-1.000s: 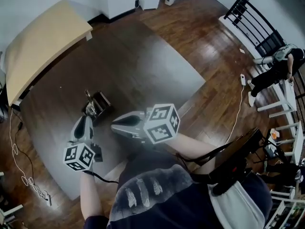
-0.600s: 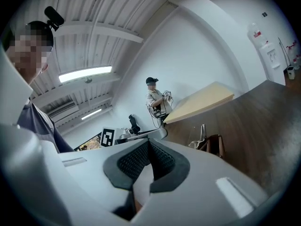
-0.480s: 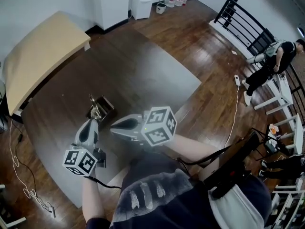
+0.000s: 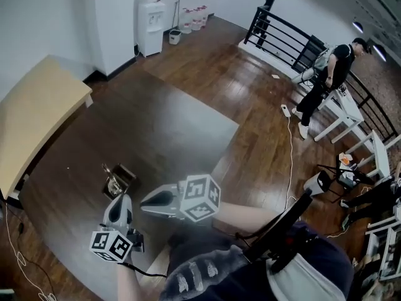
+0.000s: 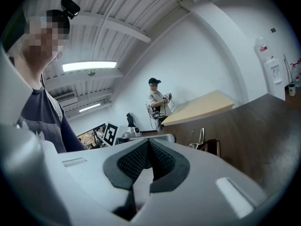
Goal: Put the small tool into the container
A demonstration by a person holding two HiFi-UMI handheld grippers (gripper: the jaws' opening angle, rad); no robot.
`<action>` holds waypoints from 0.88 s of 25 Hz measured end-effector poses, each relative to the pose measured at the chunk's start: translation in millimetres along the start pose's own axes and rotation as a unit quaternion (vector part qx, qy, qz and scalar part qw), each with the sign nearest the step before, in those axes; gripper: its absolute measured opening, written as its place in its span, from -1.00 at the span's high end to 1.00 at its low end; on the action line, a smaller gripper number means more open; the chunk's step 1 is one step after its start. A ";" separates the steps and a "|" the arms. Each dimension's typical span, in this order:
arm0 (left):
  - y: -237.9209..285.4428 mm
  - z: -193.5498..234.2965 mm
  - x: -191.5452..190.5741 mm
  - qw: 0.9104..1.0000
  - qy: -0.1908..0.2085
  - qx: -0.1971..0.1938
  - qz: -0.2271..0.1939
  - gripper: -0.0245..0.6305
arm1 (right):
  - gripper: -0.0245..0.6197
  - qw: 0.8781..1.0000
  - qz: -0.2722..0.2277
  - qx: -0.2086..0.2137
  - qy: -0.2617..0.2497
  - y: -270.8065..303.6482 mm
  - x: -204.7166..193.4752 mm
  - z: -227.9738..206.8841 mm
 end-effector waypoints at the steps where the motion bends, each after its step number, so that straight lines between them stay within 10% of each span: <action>1: 1.7 -4.5 -0.8 1.000 -0.001 -0.007 -0.001 0.92 | 0.92 1.000 -0.003 -0.003 0.002 -5.6 -0.9 0.5; 22: 13.0 -51.0 -13.8 0.999 0.028 -0.017 0.037 0.92 | 0.92 0.998 -0.062 0.006 0.010 -37.0 1.4 2.7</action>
Point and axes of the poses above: the fingertips, and each gripper's own axes: y forward along the fingers, z to its left, x out of its top, the point moved 3 cm from there along -y, backward along the fingers
